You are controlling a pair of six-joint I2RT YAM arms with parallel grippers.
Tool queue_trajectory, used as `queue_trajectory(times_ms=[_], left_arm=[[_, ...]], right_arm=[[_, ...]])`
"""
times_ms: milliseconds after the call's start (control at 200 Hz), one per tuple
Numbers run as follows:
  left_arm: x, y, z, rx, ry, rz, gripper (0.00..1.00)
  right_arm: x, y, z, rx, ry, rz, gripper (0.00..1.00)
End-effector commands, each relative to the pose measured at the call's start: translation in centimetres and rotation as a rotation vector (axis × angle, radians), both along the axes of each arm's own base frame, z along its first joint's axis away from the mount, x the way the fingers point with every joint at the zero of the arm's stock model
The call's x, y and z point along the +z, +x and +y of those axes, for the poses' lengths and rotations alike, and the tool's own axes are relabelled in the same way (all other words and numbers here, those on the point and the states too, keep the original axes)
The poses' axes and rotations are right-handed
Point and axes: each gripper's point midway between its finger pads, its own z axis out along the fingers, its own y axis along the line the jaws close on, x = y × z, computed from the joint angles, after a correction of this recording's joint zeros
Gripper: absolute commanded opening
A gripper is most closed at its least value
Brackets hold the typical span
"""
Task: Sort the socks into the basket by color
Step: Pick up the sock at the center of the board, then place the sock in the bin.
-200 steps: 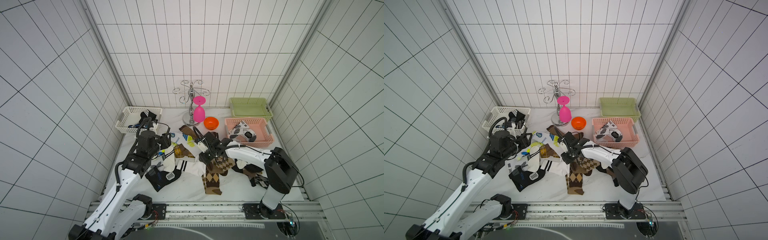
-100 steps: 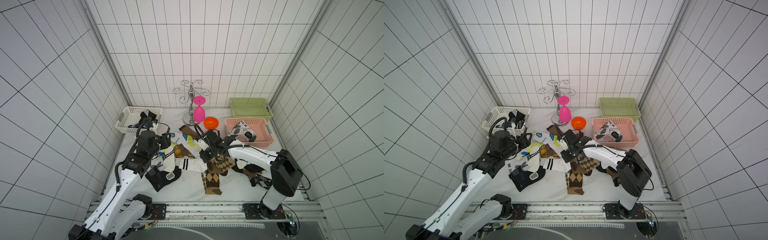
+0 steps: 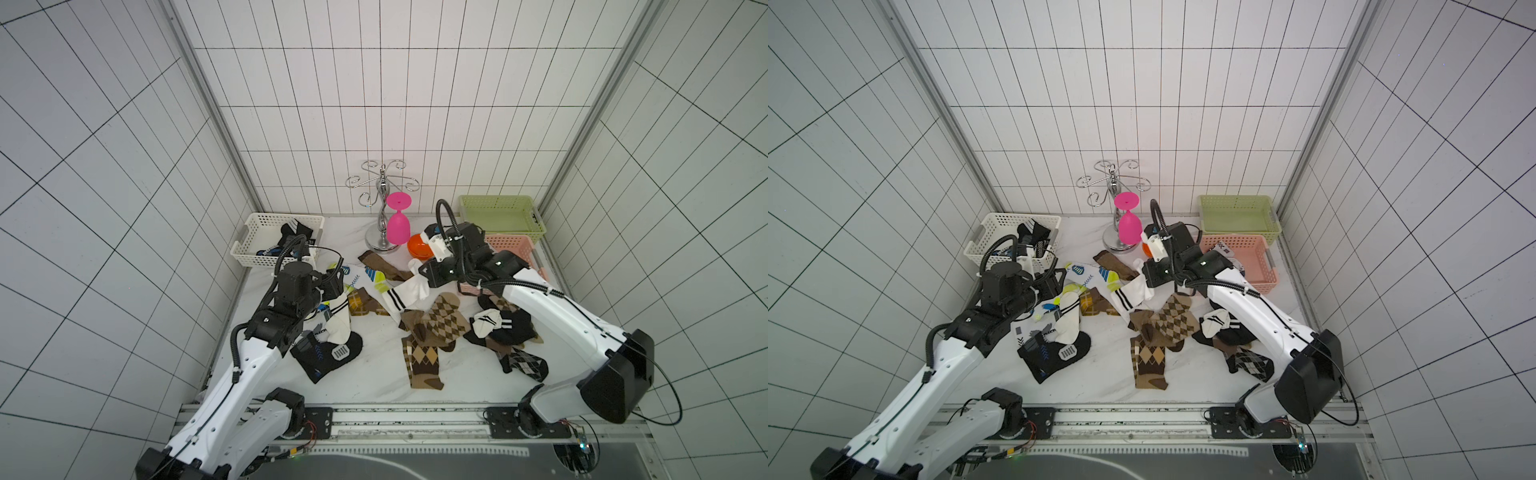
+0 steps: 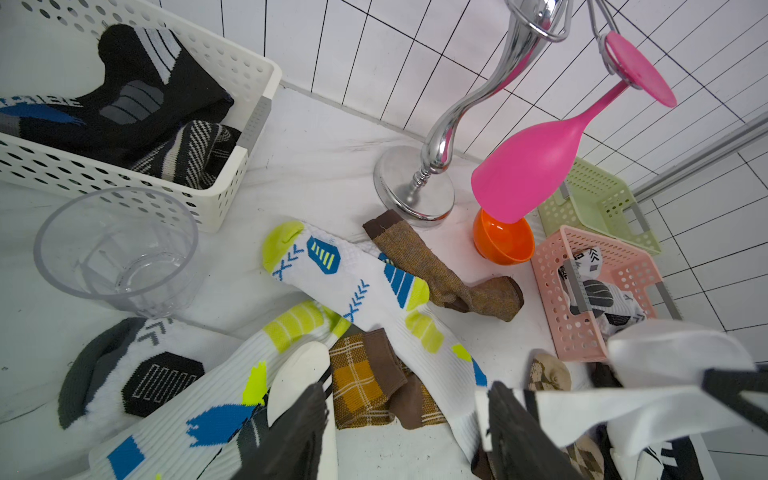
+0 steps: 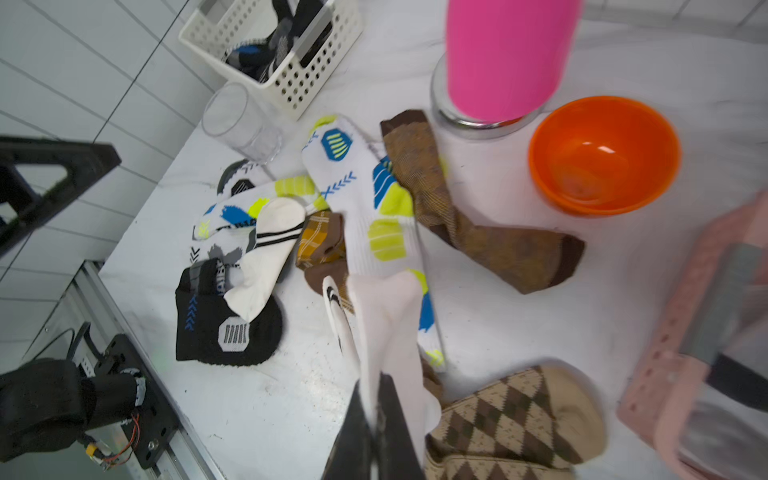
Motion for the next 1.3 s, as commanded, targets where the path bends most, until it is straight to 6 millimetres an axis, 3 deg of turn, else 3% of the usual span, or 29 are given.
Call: queue_trajectory(times_ms=[0,155,365,540,675,894,1099,1294], left_arm=[[1.2,-0.2,-0.2,-0.012,0.013,-0.028,0.63],[0.9,-0.4,-1.0,-0.034,0.012,-0.018,0.63],[0.9,-0.3,-2.1,-0.058,0.005,-0.022,0.63],[0.9,-0.2,-2.7,-0.079,0.019,-0.018,0.63],[0.8,0.0,-3.1,-0.093,0.019,-0.011,0.63],[0.6,0.4,-3.4,-0.104,0.024,-0.004,0.63],[0.2,0.4,-3.4,-0.096,0.027,0.006,0.63],[-0.6,0.4,-3.4,-0.091,0.034,0.031,0.64]], right_arm=[[6.9,2.0,-3.1,-0.07,0.07,-0.105,0.0],[9.2,5.3,-9.3,-0.223,0.095,-0.146,0.0],[10.5,9.2,-17.5,-0.456,0.141,-0.175,0.0],[9.4,11.3,-23.6,-0.632,0.089,-0.179,0.0],[5.4,12.8,-27.6,-0.746,0.048,-0.135,0.0],[-3.3,14.7,-31.3,-0.851,-0.042,-0.012,0.0],[-12.2,14.2,-31.0,-0.837,-0.069,0.165,0.0],[-16.9,13.7,-30.2,-0.839,-0.069,0.265,0.0]])
